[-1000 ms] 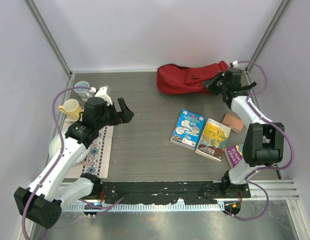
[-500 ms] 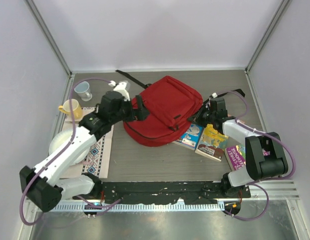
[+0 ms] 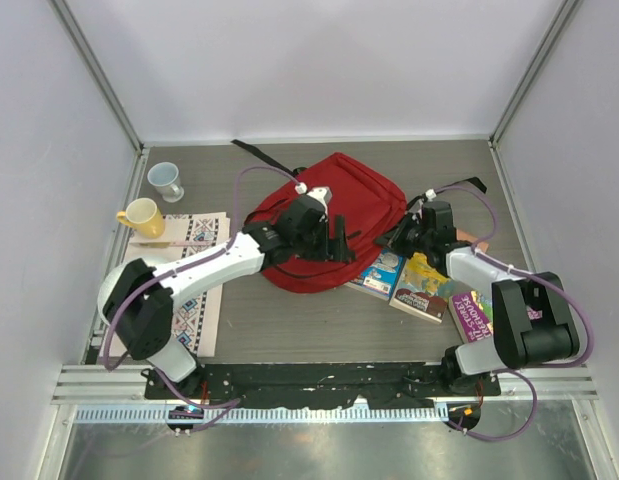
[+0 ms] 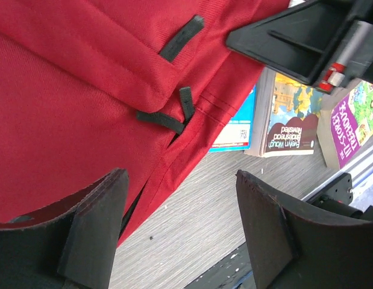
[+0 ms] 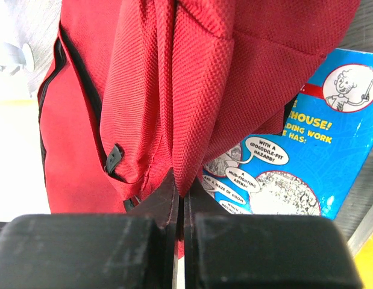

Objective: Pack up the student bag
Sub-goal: Move the student bag to the center of the board.

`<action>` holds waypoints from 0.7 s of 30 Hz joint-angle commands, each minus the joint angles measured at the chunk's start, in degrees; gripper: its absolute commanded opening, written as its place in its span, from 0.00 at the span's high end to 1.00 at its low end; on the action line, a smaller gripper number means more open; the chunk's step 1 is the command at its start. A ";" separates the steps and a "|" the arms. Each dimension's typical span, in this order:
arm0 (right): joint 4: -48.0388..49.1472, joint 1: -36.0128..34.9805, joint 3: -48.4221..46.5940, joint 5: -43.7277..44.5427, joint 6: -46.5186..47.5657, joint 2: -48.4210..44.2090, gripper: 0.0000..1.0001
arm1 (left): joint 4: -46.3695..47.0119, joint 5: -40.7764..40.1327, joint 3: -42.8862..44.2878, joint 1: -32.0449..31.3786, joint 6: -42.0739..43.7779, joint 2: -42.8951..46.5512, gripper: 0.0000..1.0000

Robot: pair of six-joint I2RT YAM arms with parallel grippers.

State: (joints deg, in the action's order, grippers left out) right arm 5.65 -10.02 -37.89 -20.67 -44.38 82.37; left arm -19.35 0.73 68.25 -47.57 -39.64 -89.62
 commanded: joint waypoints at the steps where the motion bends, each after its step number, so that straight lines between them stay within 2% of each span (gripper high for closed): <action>1: 2.17 -0.08 1.15 0.80 -0.97 -4.40 0.99 | 3.62 -1.77 2.41 -1.82 -6.41 -2.83 0.25; 4: 1.73 -0.17 2.20 2.21 -0.97 -6.69 0.99 | 3.62 -3.10 3.47 -3.05 -8.52 -4.94 0.32; 6: 1.47 -0.26 2.90 3.26 -1.15 -8.18 0.99 | 3.45 -3.45 3.82 -3.58 -10.18 -5.91 0.41; 13: 1.56 -0.70 4.31 3.09 -1.32 -9.68 0.99 | 8.62 -1.88 2.77 -4.28 -14.93 -8.90 0.48; 21: 1.21 -0.96 4.49 2.82 -1.06 -10.74 0.99 | 8.72 -3.10 2.24 -4.46 -17.14 -11.63 0.56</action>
State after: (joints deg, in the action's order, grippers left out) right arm 4.67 -10.59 -33.52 -18.37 -45.04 74.19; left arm -13.45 -1.48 69.65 -51.72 -54.70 -101.16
